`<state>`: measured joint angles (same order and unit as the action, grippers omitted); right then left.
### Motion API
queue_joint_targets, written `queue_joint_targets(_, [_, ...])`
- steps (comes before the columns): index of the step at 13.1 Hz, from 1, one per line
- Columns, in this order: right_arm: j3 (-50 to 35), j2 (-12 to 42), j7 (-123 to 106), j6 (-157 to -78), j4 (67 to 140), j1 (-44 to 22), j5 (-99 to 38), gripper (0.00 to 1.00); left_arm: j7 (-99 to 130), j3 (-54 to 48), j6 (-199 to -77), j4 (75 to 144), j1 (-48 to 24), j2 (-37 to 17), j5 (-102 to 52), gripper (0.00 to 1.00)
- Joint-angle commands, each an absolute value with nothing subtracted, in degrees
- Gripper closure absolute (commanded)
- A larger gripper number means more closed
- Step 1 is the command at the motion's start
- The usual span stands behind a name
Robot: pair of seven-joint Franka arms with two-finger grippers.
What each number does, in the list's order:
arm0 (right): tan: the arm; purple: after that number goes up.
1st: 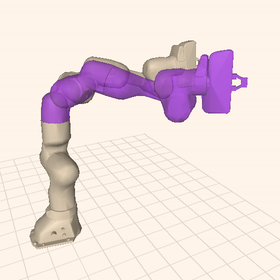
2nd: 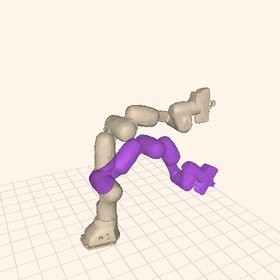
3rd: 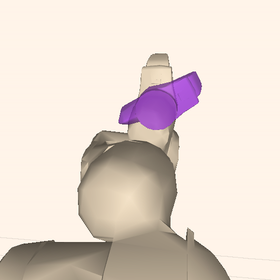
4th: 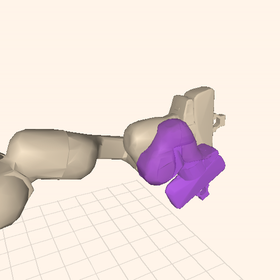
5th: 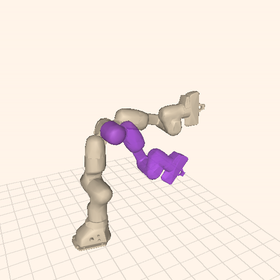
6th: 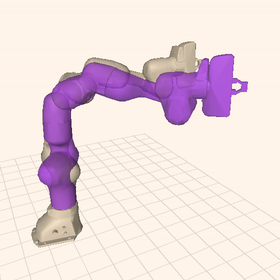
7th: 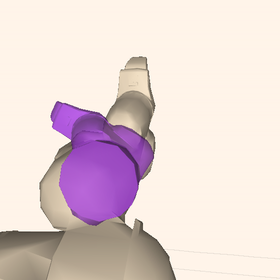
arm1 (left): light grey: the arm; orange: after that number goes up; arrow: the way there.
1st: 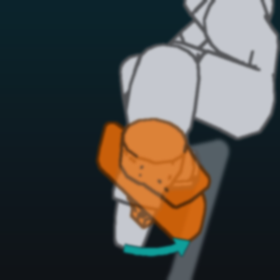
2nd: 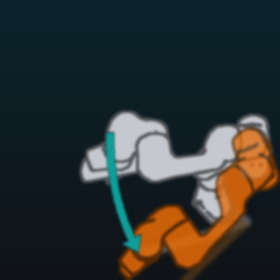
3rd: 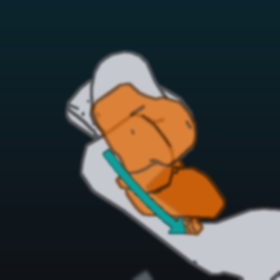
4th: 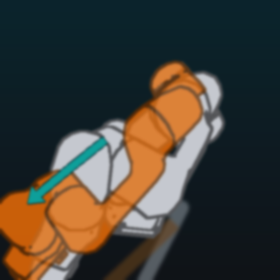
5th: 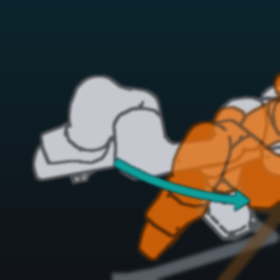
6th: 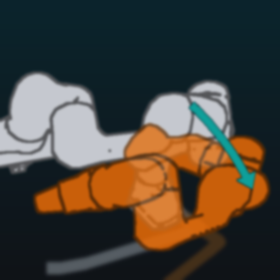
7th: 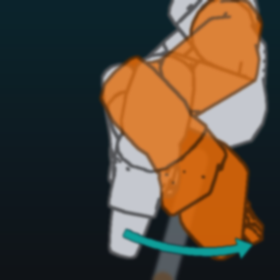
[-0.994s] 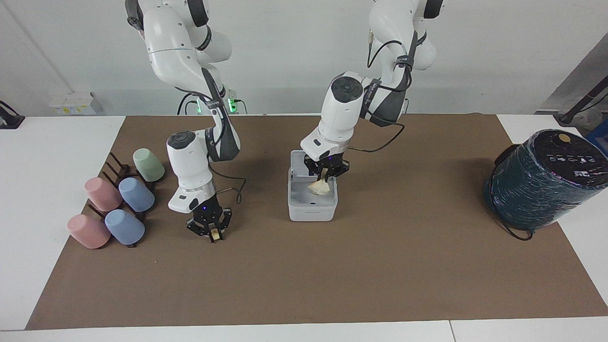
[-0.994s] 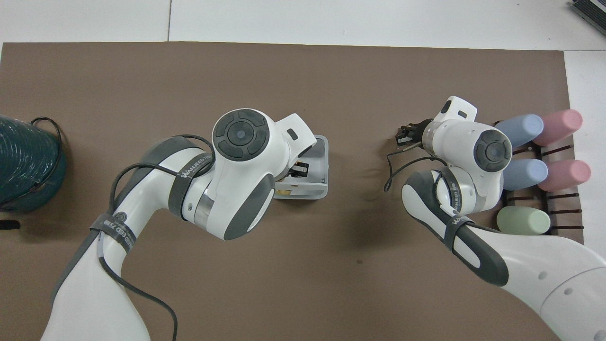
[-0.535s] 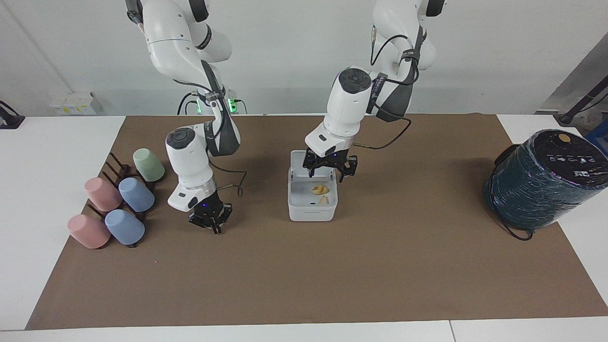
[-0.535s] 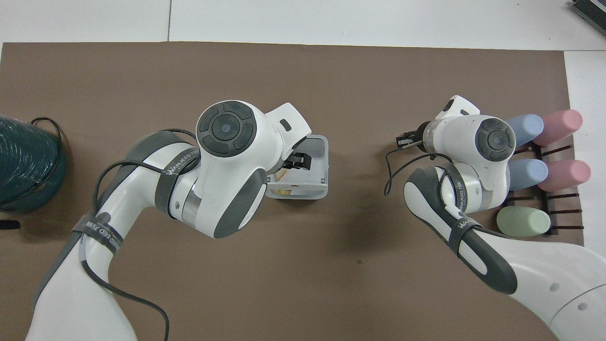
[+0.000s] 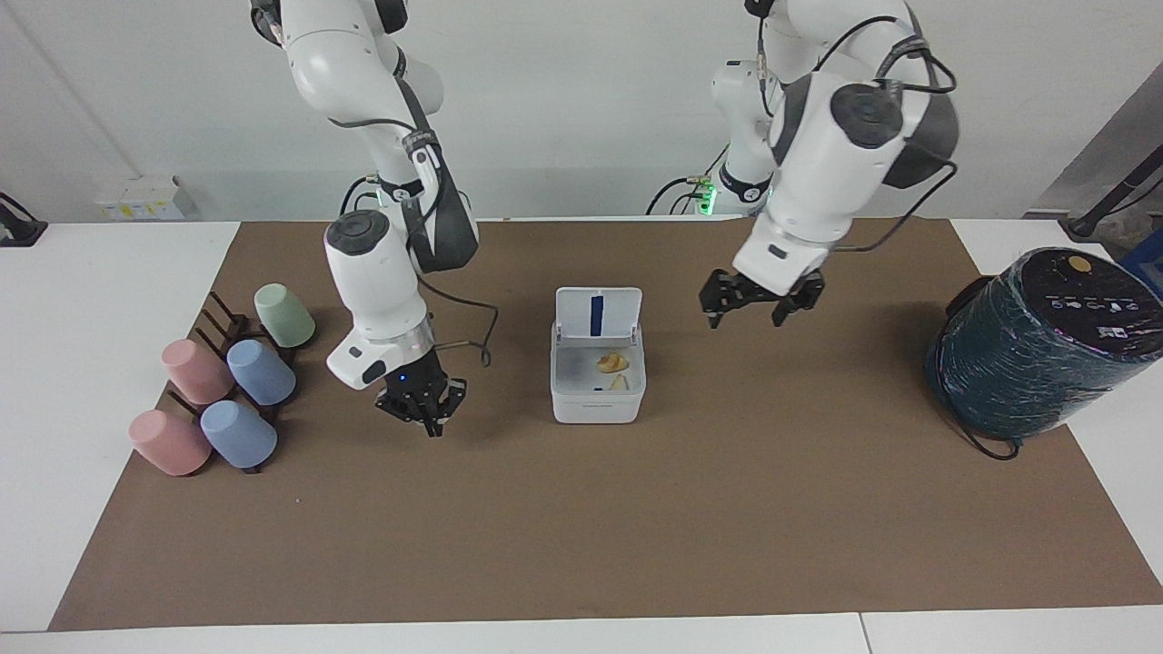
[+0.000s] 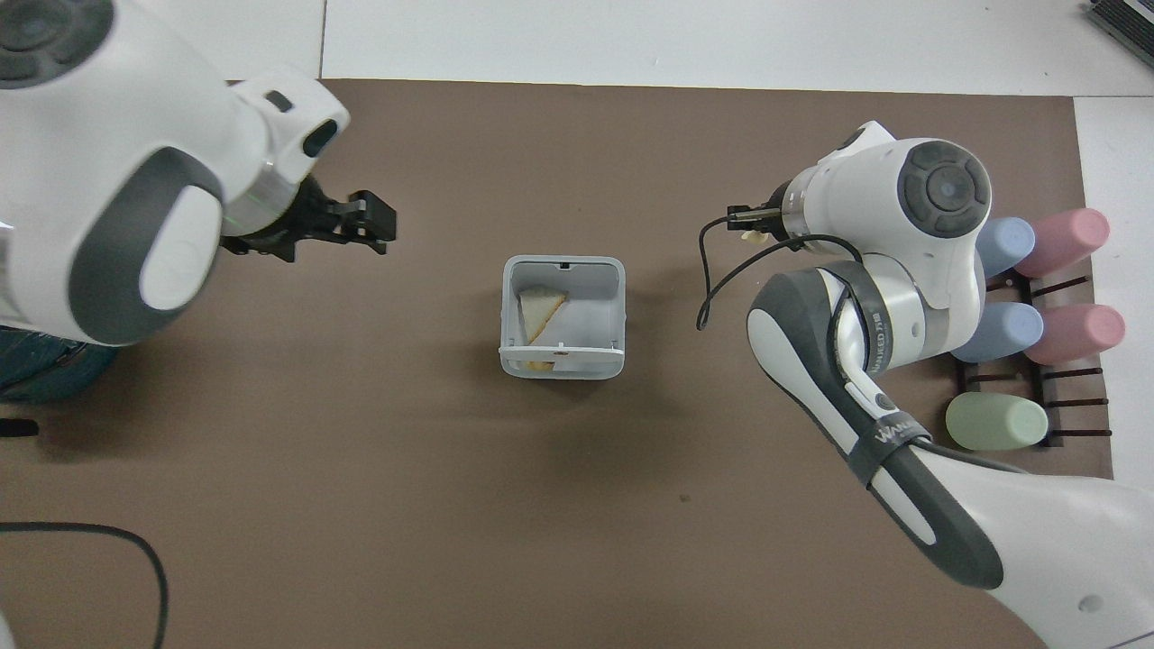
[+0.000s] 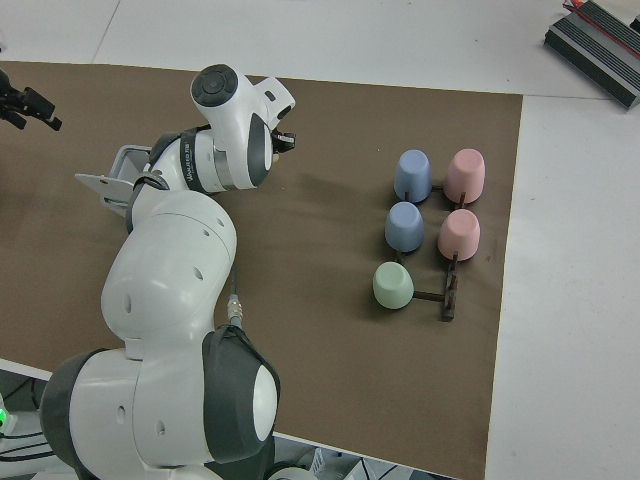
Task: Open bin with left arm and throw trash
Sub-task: 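Drop the second bread piece into the bin while the left gripper withdraws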
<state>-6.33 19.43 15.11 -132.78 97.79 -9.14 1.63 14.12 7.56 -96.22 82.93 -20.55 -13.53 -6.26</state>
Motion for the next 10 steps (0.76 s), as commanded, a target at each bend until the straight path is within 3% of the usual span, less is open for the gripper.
queue_joint_targets(1, [-6.59, 18.55, 21.16, -128.32, 92.38, -12.64, 1.67, 1.0, 4.36, 6.77, -93.87, 82.97, -11.29, -10.55, -5.72, 0.0])
queue_joint_targets(3, [-7.03, 18.72, 25.82, -130.94, 92.37, -15.89, 1.32, 1.0, 0.1, 6.85, -91.42, 82.88, -6.0, -10.2, -2.39, 0.0])
queue_joint_targets(7, [-7.29, 19.42, 38.21, -131.31, 93.42, -24.15, 1.41, 1.0, -0.97, 6.77, -90.62, 82.97, -5.1, -8.44, 2.02, 0.0])
queue_joint_targets(8, [-7.21, 19.51, 38.75, -131.57, 94.21, -25.13, 1.41, 0.94, -1.05, 6.68, -91.05, 83.06, -4.66, -8.35, 1.93, 0.0])
queue_joint_targets(9, [-7.29, 19.25, 38.85, -132.53, 95.35, -25.22, 1.41, 0.64, -1.14, 6.68, -91.75, 83.49, -4.57, -8.26, 1.67, 0.0])
queue_joint_targets(10, [-7.29, 19.25, 38.85, -133.41, 95.71, -25.22, 1.41, 0.01, -1.4, 6.68, -92.45, 83.76, -4.4, -8.17, 1.32, 0.0])
